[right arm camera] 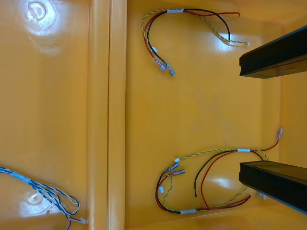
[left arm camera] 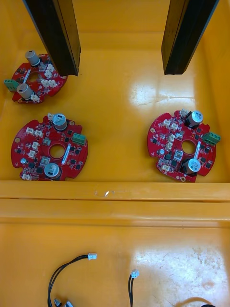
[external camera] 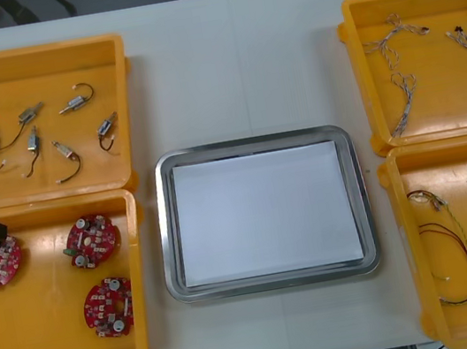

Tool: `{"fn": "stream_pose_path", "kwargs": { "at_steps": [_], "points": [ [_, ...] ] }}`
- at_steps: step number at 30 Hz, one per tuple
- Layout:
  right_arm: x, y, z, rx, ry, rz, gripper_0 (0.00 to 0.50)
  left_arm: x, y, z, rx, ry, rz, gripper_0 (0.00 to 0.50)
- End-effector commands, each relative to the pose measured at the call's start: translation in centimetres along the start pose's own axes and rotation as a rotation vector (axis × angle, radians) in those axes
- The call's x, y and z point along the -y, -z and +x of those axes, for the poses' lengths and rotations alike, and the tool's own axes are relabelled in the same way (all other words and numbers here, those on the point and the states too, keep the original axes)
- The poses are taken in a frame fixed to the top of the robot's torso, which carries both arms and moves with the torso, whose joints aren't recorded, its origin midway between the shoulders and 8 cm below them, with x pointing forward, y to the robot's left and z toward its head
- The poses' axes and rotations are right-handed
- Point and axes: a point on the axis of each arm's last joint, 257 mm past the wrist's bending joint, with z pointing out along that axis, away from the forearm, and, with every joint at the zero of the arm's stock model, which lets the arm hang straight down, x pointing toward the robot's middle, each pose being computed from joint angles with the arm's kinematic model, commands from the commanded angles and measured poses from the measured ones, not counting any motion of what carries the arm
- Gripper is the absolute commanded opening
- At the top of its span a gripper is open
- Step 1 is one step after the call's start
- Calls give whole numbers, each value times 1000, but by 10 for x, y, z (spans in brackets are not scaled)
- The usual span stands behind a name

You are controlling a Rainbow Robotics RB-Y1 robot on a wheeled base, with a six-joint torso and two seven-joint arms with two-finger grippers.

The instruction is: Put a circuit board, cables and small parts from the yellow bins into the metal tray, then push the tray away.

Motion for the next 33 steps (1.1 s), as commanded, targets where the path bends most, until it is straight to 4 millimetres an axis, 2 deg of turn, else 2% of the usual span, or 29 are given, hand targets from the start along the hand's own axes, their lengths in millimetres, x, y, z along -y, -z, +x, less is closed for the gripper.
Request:
{"fn": "stream_pose_path", "kwargs": {
  "at_steps": [1,33],
  "points": [
    [17,13,-5,24,4,48,500,-19,14,-4,28,-23,-57,500],
    [17,13,-5,24,4,48,500,-19,14,-4,28,-23,-57,500]
  ]
}}
